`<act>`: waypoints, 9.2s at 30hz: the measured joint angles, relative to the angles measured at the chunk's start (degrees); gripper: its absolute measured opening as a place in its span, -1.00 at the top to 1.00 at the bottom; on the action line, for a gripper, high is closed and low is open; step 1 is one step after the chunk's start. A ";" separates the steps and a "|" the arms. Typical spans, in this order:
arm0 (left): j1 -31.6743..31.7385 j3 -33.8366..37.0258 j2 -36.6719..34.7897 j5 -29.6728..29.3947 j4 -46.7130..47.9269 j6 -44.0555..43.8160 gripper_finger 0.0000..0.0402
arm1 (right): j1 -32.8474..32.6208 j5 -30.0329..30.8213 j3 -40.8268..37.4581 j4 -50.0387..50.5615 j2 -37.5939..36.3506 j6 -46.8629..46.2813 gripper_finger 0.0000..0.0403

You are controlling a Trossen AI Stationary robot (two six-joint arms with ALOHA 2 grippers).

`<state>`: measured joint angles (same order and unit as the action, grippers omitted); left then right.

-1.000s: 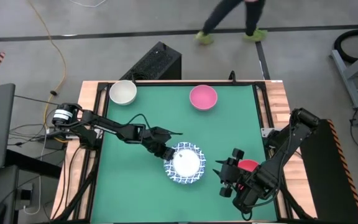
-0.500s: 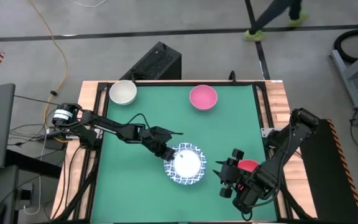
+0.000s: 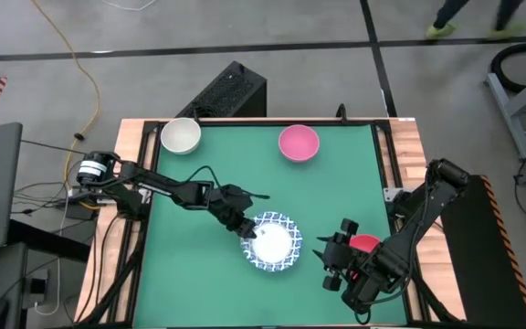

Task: Nest bowls inside each other
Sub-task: Stack the white with blue patterned bowl on top of the white with blue patterned bowl, then stack the pink bowl on top of the white with blue patterned bowl

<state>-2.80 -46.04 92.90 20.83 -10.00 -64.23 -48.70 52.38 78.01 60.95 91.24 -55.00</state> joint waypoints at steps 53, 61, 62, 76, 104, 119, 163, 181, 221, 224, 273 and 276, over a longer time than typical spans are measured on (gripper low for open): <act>7.19 -10.01 -1.27 1.10 27.01 20.02 0.36 | 0.56 -1.26 -0.02 -1.90 0.01 1.55 0.11; 6.90 -12.72 -1.27 0.29 34.65 25.28 0.36 | 1.74 0.32 -0.02 -2.30 0.01 3.02 0.11; 6.92 -12.95 -1.25 1.27 35.09 26.28 0.36 | 2.10 1.21 -0.02 -2.72 0.01 3.60 0.11; 6.20 -24.74 -14.64 -4.73 48.08 42.30 0.36 | 13.43 0.52 -0.02 -2.97 0.01 4.50 0.11; 34.34 -25.83 -25.98 -31.24 69.48 53.20 0.36 | 27.75 -8.08 -0.02 -1.04 -0.06 29.18 0.11; 37.47 -14.01 -22.74 -33.58 65.30 57.95 0.36 | 34.14 -8.88 -0.04 8.12 -0.52 35.37 0.11; 29.26 -6.93 -22.56 -22.62 45.23 56.47 0.36 | 69.12 -30.16 -27.73 -43.73 -0.98 83.56 0.31; 28.02 -6.93 -22.53 -17.05 40.11 67.56 0.36 | 62.68 -30.36 -23.24 -35.96 -2.46 79.20 0.95; -2.84 -7.21 -22.51 -27.14 22.97 123.50 0.36 | 35.20 -61.28 -1.24 -25.13 -2.57 66.88 0.95; -3.50 -7.21 -22.51 -27.33 22.08 126.78 0.36 | 35.18 -61.56 -1.24 -25.37 -2.57 66.78 0.95; -2.46 -12.26 -14.01 -24.53 25.79 128.96 0.36 | 33.67 -64.24 -1.28 -28.12 -1.50 66.87 0.95; -2.52 -12.26 -14.10 -24.43 25.59 131.04 0.36 | 33.67 -64.67 -1.28 -28.02 -1.50 66.20 0.95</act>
<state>-5.32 -58.30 78.81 -3.60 15.60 66.80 -15.03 -12.29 76.73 32.93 89.73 11.19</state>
